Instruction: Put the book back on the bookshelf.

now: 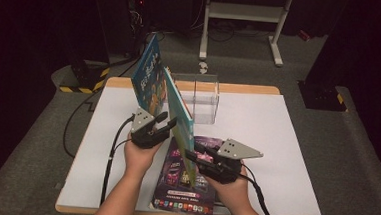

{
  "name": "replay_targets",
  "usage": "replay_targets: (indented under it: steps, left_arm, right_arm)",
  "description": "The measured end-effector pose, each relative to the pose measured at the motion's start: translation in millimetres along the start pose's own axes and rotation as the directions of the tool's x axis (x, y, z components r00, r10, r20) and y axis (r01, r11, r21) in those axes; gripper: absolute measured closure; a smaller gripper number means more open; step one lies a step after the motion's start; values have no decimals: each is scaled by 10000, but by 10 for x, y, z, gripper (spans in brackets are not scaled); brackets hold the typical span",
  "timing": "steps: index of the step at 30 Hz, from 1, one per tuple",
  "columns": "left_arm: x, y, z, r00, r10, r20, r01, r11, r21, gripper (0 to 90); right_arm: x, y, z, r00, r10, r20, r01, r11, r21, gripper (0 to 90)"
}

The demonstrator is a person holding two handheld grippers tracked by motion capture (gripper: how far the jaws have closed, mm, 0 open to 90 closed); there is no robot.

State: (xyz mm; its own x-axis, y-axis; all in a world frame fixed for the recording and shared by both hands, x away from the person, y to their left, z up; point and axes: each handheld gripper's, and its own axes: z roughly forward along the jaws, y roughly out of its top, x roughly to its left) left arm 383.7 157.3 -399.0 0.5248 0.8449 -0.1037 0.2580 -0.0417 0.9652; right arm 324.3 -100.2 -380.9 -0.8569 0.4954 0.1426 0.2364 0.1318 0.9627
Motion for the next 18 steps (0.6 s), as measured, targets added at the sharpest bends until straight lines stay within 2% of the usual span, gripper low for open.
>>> replay_targets:
  steps: [6,13,18]
  left_arm:
    - [47,-30,-46,10000,42,-52,-42,10000,36,562]
    - [98,-44,-84,9999,19,-116,-18,10000,51,561]
    - [132,-73,-133,9999,-39,-152,40,10000,70,553]
  right_arm:
    - [63,-49,75,9993,-130,-356,134,9998,114,605]
    - [122,-70,131,9984,-324,-457,332,9993,153,589]
    - [183,-109,150,9970,-670,-396,678,9975,205,589]
